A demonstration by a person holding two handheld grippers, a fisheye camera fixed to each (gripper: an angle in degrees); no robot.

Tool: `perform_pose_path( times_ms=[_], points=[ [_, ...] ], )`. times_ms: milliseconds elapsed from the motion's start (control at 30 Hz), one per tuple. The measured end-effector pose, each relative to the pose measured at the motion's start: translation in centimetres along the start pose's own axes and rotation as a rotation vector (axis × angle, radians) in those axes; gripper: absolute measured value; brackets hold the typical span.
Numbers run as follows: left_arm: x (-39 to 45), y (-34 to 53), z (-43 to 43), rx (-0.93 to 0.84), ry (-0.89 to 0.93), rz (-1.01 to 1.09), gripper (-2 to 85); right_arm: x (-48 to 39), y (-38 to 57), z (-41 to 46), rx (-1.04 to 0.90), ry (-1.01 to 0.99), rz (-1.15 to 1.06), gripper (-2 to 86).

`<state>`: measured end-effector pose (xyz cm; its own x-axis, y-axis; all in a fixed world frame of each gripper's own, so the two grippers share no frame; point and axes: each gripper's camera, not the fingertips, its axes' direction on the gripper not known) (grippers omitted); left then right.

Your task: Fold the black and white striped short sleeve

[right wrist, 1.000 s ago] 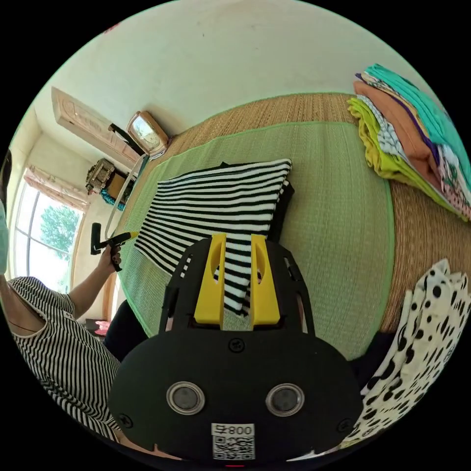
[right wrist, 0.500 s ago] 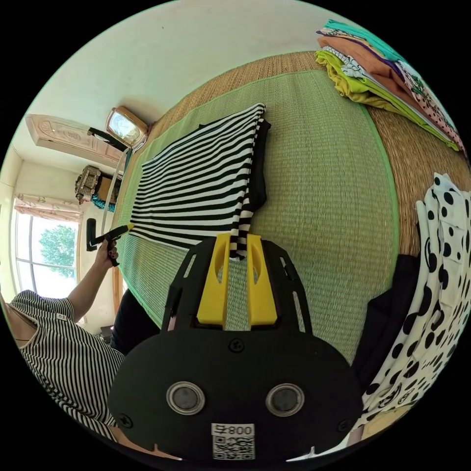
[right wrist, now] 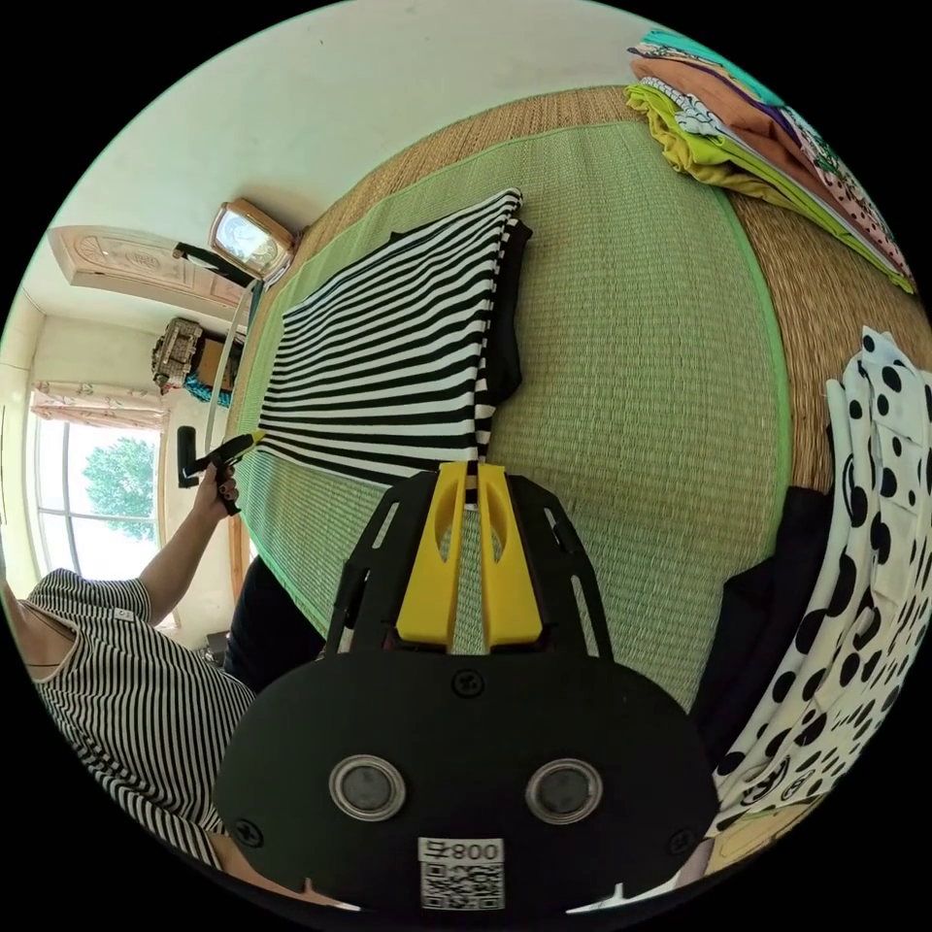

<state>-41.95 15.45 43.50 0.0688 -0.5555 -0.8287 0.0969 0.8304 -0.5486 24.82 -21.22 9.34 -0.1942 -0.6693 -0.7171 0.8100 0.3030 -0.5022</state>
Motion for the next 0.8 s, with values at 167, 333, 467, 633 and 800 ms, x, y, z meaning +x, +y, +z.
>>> perform_pose_path(
  times_ms=[167, 333, 467, 633, 800],
  points=[
    [-0.8, 0.5, 0.0, 0.0, 0.003, 0.0, 2.9, 0.9, 1.0, -0.8, 0.033, -0.029, 0.019, 2.2],
    [-1.4, 0.5, -0.1, 0.035, 0.016, -0.002, 2.6, 1.4, 1.4, -1.2, 0.033, -0.029, 0.03, 2.3],
    [-2.0, 0.4, 1.0, -0.007, 0.011, -0.009, 2.3, 1.9, 1.4, -1.1, 0.015, -0.028, 0.035, 2.2],
    [-2.7, 0.0, 2.3, -0.016, 0.009, -0.04, 1.5, 2.4, 1.5, -1.4, 0.011, -0.033, 0.041, 1.9],
    [-3.3, 0.0, 3.6, -0.024, -0.008, -0.053, 1.3, 3.1, 1.8, -1.9, 0.014, -0.049, 0.06, 1.6]
  ],
)
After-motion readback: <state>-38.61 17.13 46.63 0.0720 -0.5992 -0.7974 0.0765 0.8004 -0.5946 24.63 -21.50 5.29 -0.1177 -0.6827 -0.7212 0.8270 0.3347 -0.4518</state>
